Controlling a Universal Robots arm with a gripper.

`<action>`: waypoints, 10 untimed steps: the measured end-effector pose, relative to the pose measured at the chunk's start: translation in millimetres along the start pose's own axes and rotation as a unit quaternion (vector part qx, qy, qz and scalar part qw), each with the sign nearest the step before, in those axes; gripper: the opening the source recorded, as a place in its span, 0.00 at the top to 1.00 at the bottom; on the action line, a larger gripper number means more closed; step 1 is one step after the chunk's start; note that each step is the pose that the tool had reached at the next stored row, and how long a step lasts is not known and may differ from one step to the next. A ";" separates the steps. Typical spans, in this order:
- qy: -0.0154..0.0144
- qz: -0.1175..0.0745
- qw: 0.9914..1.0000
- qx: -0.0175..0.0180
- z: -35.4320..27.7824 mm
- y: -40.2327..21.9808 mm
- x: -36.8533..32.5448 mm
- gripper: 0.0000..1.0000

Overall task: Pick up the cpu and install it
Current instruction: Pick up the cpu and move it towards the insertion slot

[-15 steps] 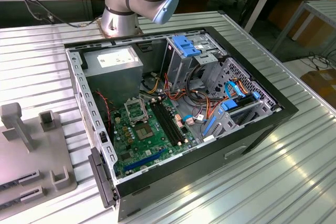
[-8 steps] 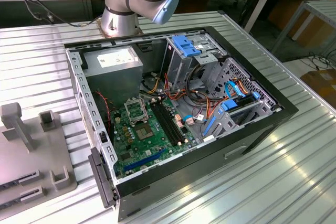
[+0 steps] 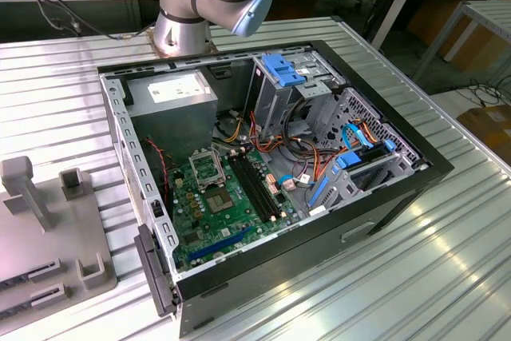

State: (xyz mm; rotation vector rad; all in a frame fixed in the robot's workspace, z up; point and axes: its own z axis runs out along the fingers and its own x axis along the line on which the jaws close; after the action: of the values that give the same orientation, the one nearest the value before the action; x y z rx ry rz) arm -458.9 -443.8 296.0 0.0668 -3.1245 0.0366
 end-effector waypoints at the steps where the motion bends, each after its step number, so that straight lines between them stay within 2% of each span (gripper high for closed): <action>1: 0.000 0.000 1.000 0.000 -0.6 0.0 0.0 0.53; 10: 0.000 0.000 1.000 0.000 -6.0 -0.1 0.1 0.53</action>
State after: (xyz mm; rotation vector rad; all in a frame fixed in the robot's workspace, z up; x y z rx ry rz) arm -458.9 -443.8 302.0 0.0667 -3.1242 0.0366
